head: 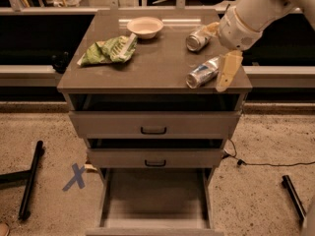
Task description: Place redbull can into bottom drawer
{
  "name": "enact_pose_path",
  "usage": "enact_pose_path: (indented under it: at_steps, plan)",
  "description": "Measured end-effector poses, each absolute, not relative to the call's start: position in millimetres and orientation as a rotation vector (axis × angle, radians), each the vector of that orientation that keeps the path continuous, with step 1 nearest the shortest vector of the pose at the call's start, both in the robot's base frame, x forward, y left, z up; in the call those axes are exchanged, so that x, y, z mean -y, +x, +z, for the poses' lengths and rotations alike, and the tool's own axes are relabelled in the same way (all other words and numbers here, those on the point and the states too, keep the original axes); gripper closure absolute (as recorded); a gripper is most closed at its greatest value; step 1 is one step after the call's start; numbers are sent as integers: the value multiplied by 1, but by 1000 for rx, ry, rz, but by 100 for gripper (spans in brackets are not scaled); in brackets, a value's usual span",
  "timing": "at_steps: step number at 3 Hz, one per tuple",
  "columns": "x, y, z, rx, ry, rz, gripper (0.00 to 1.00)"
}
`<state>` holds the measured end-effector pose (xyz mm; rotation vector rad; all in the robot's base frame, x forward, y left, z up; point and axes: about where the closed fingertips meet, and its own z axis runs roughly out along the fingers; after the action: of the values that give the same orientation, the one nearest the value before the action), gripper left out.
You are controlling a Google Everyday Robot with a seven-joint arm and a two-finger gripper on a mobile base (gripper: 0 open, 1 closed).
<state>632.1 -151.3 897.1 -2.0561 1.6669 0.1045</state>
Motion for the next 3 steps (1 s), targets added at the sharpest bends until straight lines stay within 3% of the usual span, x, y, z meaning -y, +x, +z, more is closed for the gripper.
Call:
enact_pose_path:
  at_steps: [3]
  plan:
    - [130,659,858,-1656,-2111,184,0]
